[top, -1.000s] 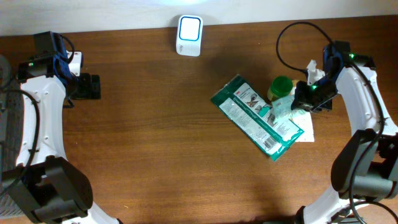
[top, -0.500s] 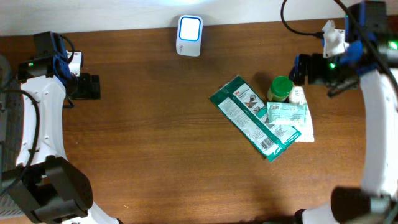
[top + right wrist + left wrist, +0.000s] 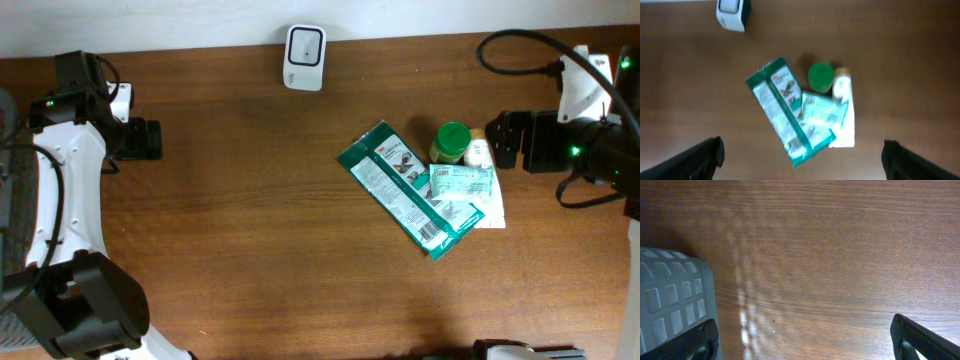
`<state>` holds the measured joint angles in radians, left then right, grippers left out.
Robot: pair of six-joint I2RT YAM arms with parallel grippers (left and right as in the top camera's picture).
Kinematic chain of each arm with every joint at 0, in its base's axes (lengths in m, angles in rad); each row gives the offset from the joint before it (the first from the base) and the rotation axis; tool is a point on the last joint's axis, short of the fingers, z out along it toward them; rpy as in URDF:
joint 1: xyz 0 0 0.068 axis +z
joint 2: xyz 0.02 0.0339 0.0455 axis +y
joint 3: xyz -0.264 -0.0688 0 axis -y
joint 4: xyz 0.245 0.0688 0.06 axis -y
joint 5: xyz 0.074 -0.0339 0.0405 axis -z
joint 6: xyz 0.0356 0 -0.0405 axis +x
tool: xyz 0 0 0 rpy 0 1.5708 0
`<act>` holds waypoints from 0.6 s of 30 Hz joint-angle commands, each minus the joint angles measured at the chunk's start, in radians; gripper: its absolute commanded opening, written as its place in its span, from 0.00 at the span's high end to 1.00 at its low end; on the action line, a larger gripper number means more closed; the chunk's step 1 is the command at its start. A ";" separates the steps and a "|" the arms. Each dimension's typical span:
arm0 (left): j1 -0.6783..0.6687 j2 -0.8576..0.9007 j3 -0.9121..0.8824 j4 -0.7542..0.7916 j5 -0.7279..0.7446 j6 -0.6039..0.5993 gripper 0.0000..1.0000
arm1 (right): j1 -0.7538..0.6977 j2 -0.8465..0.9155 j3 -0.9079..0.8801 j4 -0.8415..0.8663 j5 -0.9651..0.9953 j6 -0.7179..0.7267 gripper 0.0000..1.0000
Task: Scan the item barcode
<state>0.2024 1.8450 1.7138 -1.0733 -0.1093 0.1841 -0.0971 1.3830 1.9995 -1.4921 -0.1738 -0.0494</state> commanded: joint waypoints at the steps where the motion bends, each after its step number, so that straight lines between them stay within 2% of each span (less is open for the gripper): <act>1: 0.003 -0.005 0.008 0.002 -0.003 0.013 0.01 | 0.013 -0.067 -0.107 0.183 0.002 -0.049 0.01; 4: 0.003 -0.005 0.008 0.002 -0.003 0.013 0.01 | 0.013 -0.217 -0.409 0.515 0.002 -0.052 0.02; 8: 0.003 -0.005 0.008 0.002 -0.003 0.013 0.01 | 0.047 -0.493 -0.921 0.958 0.006 -0.052 0.02; 12: 0.003 -0.005 0.008 0.002 -0.003 0.013 0.01 | 0.111 -0.843 -1.487 1.430 0.006 -0.051 0.02; 14: 0.003 -0.005 0.008 0.002 -0.003 0.013 0.01 | 0.119 -0.995 -1.688 1.575 0.005 -0.050 0.01; 18: 0.003 -0.005 0.008 0.002 -0.003 0.013 0.01 | 0.119 -1.223 -1.893 1.620 0.006 -0.048 0.02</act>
<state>0.2024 1.8450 1.7138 -1.0710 -0.1104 0.1841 0.0132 0.2466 0.1734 0.1169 -0.1734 -0.1013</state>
